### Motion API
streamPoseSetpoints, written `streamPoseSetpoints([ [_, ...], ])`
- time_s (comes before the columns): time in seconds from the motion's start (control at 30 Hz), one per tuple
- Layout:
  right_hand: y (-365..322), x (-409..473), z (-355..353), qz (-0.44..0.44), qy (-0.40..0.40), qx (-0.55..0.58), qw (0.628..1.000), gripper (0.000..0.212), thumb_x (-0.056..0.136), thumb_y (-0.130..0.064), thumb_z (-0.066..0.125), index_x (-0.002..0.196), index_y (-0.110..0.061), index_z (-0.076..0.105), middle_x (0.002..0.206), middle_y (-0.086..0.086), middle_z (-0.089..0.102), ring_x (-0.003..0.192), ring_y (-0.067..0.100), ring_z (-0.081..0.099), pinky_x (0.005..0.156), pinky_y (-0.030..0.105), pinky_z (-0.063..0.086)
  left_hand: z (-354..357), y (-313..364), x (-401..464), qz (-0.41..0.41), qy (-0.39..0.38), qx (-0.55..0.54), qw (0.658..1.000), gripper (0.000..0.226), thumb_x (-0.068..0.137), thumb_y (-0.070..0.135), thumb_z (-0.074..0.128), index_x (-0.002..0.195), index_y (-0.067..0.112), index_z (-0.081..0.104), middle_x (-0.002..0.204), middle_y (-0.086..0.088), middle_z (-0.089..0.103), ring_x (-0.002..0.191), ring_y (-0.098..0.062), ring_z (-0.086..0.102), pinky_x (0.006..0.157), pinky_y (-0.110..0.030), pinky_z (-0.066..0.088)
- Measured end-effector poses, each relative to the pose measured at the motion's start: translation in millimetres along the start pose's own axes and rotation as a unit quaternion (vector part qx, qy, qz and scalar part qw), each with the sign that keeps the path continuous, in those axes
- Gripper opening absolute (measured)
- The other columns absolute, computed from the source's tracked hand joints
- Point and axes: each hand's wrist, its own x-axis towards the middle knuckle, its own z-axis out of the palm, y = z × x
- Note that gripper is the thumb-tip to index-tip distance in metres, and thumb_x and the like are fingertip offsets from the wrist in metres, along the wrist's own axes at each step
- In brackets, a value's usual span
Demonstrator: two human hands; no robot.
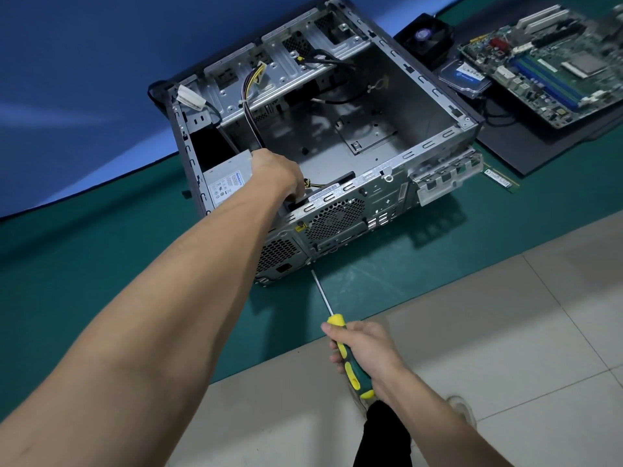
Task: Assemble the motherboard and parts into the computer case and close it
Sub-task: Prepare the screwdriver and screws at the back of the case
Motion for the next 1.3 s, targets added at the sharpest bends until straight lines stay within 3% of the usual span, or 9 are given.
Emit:
streamPoseSetpoints([
  [0.23, -7, 0, -13, 0.065, -0.082, 0.065, 0.992, 0.034, 0.091, -0.034, 0.061, 0.089, -0.001, 0.072, 0.066, 0.005, 0.065, 0.048, 0.013, 0.055, 0.042, 0.023, 0.044, -4, -2, -1, 0.021, -0.004, -0.016, 1.000, 0.014, 0.086, 0.024, 0.047, 0.074, 0.021, 0.054, 0.071, 0.006, 0.054, 0.079, -0.021, 0.056, 0.057, -0.026, 0.027],
  [0.37, -9, 1, -5, 0.004, -0.017, -0.021, 1.000, 0.026, 0.078, -0.024, 0.078, 0.068, -0.006, 0.062, 0.055, 0.003, 0.059, 0.043, 0.014, 0.053, 0.040, 0.022, 0.041, -5, -3, -4, 0.025, 0.007, -0.008, 1.000, 0.018, 0.086, 0.020, 0.047, 0.069, 0.020, 0.051, 0.068, 0.005, 0.052, 0.077, -0.021, 0.056, 0.052, -0.024, 0.025],
  [0.5, -10, 2, -3, -0.040, 0.053, -0.131, 0.989, 0.029, 0.085, -0.032, 0.069, 0.070, -0.009, 0.063, 0.053, 0.001, 0.065, 0.046, 0.016, 0.060, 0.044, 0.023, 0.039, -7, -2, -6, 0.026, 0.003, 0.001, 1.000, 0.018, 0.084, 0.014, 0.046, 0.067, 0.019, 0.051, 0.066, 0.004, 0.053, 0.074, -0.021, 0.056, 0.058, -0.026, 0.031],
  [0.67, -13, 1, -9, 0.050, -0.053, 0.012, 0.997, 0.030, 0.088, -0.034, 0.067, 0.085, -0.004, 0.069, 0.063, 0.006, 0.067, 0.041, 0.013, 0.051, 0.040, 0.020, 0.041, -7, -3, -7, 0.018, 0.006, -0.008, 1.000, 0.019, 0.084, 0.015, 0.046, 0.066, 0.019, 0.052, 0.064, 0.004, 0.053, 0.058, -0.015, 0.049, 0.050, -0.023, 0.026],
  [0.83, -13, 0, -9, 0.023, -0.022, 0.018, 0.999, 0.022, 0.079, -0.021, 0.076, 0.076, -0.002, 0.066, 0.061, 0.009, 0.067, 0.047, 0.017, 0.061, 0.041, 0.022, 0.047, -6, -2, -8, 0.004, 0.011, -0.013, 1.000, 0.021, 0.084, 0.013, 0.045, 0.065, 0.019, 0.052, 0.065, 0.004, 0.052, 0.057, -0.014, 0.047, 0.049, -0.023, 0.024],
  [1.0, -24, -2, -25, 0.096, -0.102, 0.017, 0.990, 0.041, 0.089, -0.045, 0.060, 0.087, -0.006, 0.074, 0.078, 0.008, 0.073, 0.054, 0.016, 0.064, 0.046, 0.023, 0.047, -3, 0, -5, -0.013, 0.003, -0.013, 1.000, 0.020, 0.090, 0.023, 0.041, 0.078, 0.020, 0.057, 0.082, 0.004, 0.059, 0.073, -0.019, 0.054, 0.056, -0.024, 0.030],
  [1.17, -18, 2, -18, -0.002, 0.028, -0.086, 0.996, 0.034, 0.075, -0.038, 0.079, 0.071, -0.009, 0.061, 0.051, 0.000, 0.052, 0.043, 0.017, 0.052, 0.042, 0.025, 0.043, -3, 2, -5, -0.031, -0.013, -0.018, 0.999, 0.024, 0.093, 0.036, 0.036, 0.092, 0.023, 0.057, 0.098, 0.003, 0.060, 0.085, -0.022, 0.053, 0.072, -0.029, 0.033],
  [1.23, -13, 2, -12, -0.020, 0.039, -0.043, 0.998, 0.033, 0.073, -0.031, 0.081, 0.067, -0.006, 0.061, 0.053, 0.006, 0.053, 0.042, 0.019, 0.050, 0.040, 0.025, 0.042, -2, 1, -6, -0.033, -0.011, -0.017, 0.999, 0.026, 0.094, 0.038, 0.035, 0.092, 0.023, 0.056, 0.097, 0.003, 0.060, 0.087, -0.022, 0.053, 0.073, -0.029, 0.033],
  [1.3, -11, 0, -9, 0.019, -0.020, 0.057, 0.998, 0.032, 0.076, -0.032, 0.076, 0.068, -0.003, 0.065, 0.056, 0.009, 0.056, 0.040, 0.018, 0.049, 0.039, 0.024, 0.041, -3, 2, -5, -0.034, -0.004, -0.017, 0.999, 0.027, 0.095, 0.038, 0.034, 0.091, 0.022, 0.056, 0.094, 0.004, 0.058, 0.088, -0.022, 0.054, 0.073, -0.029, 0.033],
])
